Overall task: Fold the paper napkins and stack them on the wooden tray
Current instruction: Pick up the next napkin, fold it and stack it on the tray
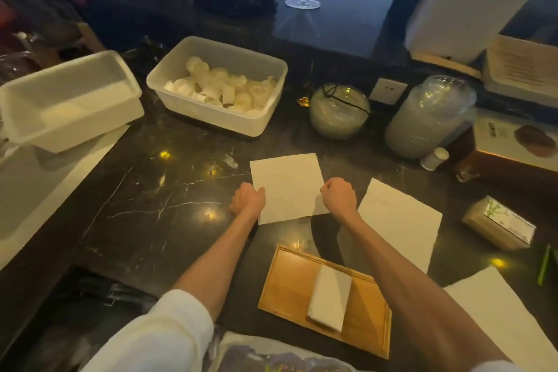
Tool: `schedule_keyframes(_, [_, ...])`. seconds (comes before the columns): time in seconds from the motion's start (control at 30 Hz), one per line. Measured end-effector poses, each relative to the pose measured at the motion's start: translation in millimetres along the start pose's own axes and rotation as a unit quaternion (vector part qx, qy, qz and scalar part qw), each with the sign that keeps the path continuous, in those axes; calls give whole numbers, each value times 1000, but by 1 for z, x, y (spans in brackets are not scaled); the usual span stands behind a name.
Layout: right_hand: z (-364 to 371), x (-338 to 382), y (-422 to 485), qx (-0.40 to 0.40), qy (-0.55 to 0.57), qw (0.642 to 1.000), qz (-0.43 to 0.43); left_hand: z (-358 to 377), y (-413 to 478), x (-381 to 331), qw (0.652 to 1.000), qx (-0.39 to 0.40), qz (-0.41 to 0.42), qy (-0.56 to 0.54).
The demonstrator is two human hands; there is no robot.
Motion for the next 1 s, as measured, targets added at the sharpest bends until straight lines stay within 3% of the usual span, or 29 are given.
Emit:
schedule_keyframes(0.13, [26,-10,10,23,-48,998,36,17,7,7,999,22,-18,26])
schedule_keyframes(0.3, [40,-12,11,20,-69,997,-6,32,17,18,999,20,7,41])
schedule_keyframes(0.37, [39,-15,10,41,-56,998,-4,34,21,17,998,55,12,-9])
schedule_keyframes(0.4, [36,-18,9,61,-18,998,12,32,22,15,993,73,3,-94])
schedule_keyframes(0.43, [32,-20,6,83,49,995,36,26,20,12,971,85,-27,-220])
schedule_keyframes(0.5, [18,-24,-9,117,201,968,99,12,12,15,869,59,-121,-477])
schedule_keyframes(0.53, [8,-26,-20,120,261,949,129,8,3,19,822,35,-152,-547])
schedule_keyframes(0.6, [-6,-34,-50,116,347,913,181,12,-29,24,811,46,-177,-556])
schedule_keyframes(0.67, [-13,-43,-84,110,391,891,204,31,-76,18,792,177,-186,-553])
schedule_keyframes(0.77, [-17,-50,-130,105,399,894,172,48,-130,-6,739,351,-166,-551])
schedule_keyframes(0.83, [-20,-54,-158,114,379,906,150,55,-148,-20,748,368,-162,-528])
schedule_keyframes(0.9, [-25,-63,-173,121,338,926,117,60,-151,-27,791,330,-148,-494])
schedule_keyframes(1.0, [-54,-95,-175,35,296,949,104,55,-154,-41,824,351,-49,-443])
Point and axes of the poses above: each hand's wrist, its own y-axis towards the middle knuckle, its own z-axis out of the palm, x = y × z, the point moved 6 cm from there along y, towards the middle knuckle, and after that the axes turned 7 degrees about -x, right-handed, at the moved point
